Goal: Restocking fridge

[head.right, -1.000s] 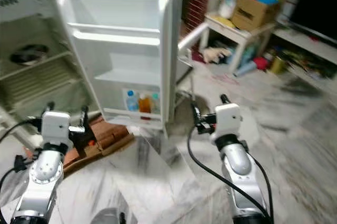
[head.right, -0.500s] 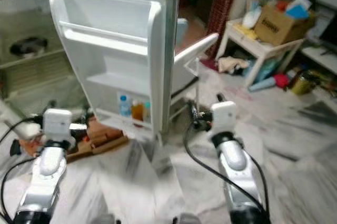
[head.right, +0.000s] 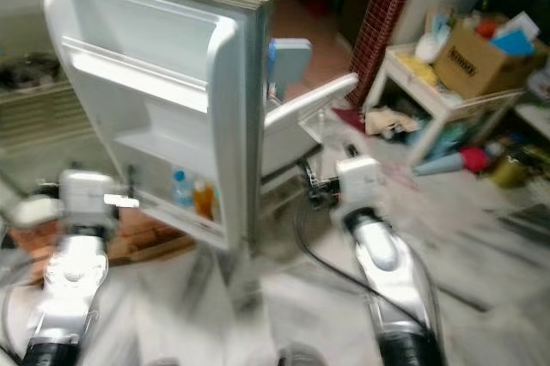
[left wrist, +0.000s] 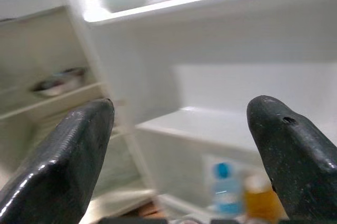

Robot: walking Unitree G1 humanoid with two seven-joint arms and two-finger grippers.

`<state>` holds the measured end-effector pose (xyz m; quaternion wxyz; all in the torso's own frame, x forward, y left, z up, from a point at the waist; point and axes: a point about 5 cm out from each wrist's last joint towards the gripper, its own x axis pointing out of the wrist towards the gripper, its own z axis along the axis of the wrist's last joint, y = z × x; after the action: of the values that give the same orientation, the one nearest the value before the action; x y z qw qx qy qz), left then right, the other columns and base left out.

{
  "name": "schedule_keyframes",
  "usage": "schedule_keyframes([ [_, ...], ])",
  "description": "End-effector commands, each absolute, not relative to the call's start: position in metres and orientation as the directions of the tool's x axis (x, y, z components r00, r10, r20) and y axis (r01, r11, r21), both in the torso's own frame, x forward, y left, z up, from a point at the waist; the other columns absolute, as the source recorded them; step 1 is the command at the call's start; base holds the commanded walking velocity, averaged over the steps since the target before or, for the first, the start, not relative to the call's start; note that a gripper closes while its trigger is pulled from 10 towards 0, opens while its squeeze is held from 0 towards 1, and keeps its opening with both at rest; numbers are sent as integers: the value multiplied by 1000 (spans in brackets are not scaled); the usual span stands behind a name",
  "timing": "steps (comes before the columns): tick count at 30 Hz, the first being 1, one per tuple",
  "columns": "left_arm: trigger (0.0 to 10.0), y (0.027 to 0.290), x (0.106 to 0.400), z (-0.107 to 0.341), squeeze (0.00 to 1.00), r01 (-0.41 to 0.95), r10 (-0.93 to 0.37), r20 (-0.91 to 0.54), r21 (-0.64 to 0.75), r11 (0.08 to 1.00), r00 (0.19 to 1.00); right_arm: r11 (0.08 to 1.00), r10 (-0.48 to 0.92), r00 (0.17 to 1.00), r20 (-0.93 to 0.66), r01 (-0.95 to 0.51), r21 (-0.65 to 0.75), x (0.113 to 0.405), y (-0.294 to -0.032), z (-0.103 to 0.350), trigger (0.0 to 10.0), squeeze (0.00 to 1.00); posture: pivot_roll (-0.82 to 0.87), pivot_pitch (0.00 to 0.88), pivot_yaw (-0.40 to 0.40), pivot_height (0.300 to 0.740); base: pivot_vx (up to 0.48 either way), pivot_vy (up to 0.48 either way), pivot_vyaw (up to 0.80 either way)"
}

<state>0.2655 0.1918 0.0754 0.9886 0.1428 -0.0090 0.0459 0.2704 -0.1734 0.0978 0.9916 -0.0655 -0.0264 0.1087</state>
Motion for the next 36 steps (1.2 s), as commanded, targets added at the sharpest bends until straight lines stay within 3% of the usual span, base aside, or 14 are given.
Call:
schedule_keyframes([
  [1, 10000, 207, 263, 76, 0, -134, 133, 24, 293, 947, 991, 965, 243, 967, 78, -232, -125, 274, -165, 105, 10000, 0, 56, 0, -43, 740, 0, -428, 600],
  [6, 10000, 205, 258, 73, 0, -105, 106, 4, 182, 978, 994, 966, 243, 967, 72, -235, -107, 273, -165, 103, 10000, 0, 58, 0, -46, 740, 0, -235, 534],
  [14, 10000, 207, 234, 67, 0, -27, 34, -42, 174, 984, 999, 966, 252, 966, 60, -247, -80, 274, -165, 100, 10000, 0, 75, 5, -55, 740, 0, 0, 0],
  [17, 10000, 204, 224, 63, 0, -9, 16, -89, 75, 997, 996, 966, 257, 965, 46, -255, -42, 277, -162, 98, 10000, 0, 87, 11, -61, 740, 0, 0, 0],
  [20, 10000, 203, 216, 53, 0, 21, 5, -162, 157, 987, 987, 949, 314, 947, 67, -312, -37, 280, -154, 101, 10000, 0, 98, 14, -69, 740, 0, 0, 146],
  [29, 10000, 204, 221, 69, 0, 5, 8, -83, 157, 988, 997, 961, 277, 957, 85, -274, -46, 290, -146, 104, 10000, 0, 118, 8, -77, 740, 0, 0, 638],
  [36, 10000, 204, 224, 71, 0, -82, 94, -60, 180, 980, 994, 975, 221, 973, 73, -218, -46, 291, -152, 100, 10000, 0, 117, 15, -72, 740, 0, 0, 559],
])
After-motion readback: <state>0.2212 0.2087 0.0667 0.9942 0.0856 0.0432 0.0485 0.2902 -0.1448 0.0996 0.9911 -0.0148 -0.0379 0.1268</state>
